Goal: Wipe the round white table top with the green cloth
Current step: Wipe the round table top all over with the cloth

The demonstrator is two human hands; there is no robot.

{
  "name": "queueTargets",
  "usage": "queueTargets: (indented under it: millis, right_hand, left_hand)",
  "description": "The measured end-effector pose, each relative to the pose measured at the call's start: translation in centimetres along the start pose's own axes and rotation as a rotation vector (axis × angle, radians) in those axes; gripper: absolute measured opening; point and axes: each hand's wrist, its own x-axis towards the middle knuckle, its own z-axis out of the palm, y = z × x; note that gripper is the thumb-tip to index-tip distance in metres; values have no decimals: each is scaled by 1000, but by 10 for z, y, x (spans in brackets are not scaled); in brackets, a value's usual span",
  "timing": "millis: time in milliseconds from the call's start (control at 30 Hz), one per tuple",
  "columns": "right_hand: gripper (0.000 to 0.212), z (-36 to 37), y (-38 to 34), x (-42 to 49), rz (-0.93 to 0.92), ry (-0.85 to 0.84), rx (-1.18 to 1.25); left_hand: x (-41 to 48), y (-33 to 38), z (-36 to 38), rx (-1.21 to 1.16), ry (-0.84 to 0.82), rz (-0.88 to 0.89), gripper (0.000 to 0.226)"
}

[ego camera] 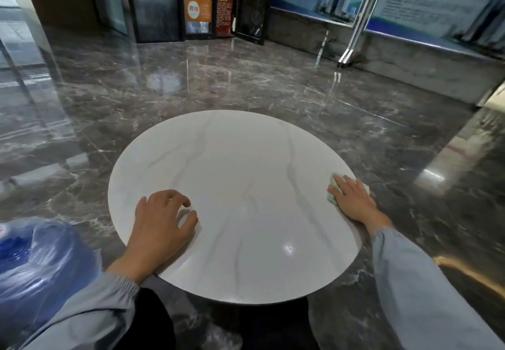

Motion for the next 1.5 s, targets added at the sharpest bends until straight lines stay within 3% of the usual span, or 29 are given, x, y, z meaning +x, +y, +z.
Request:
queueTargets:
  millis: [133, 367, 533, 700, 900, 1133, 1333, 1500]
  right_hand:
    - [59, 6, -23, -8, -6, -29, -66]
    - [58, 53, -179, -58, -460, -106, -121]
    - [57, 95, -310, -122, -754, -161, -122]
    - [56, 124, -366, -186, -925, -136, -176]
    - [57, 119, -314, -204, -924, -108, -130]
    - [59, 67, -150, -146, -510, -65, -95]
    - [61, 33, -22, -115, -133, -4, -88]
    - [56, 36, -23, -127, -115, -10, -51]
  left_hand:
    - [-10, -1, -4, -147, 152, -20, 25]
    - [-19, 3, -16, -446, 435, -237, 14]
    - [-35, -12, -31, -604, 486, -513, 20]
    - [-43, -30, -33, -810, 594, -719, 15]
    - [-45, -16, -24, -796, 538, -625, 14]
    - [-44, 5, -9, -418, 317, -308, 22]
    - [-45, 16, -2, -264, 254, -336, 16]
    - [-46, 20, 1, -208, 226, -363, 24]
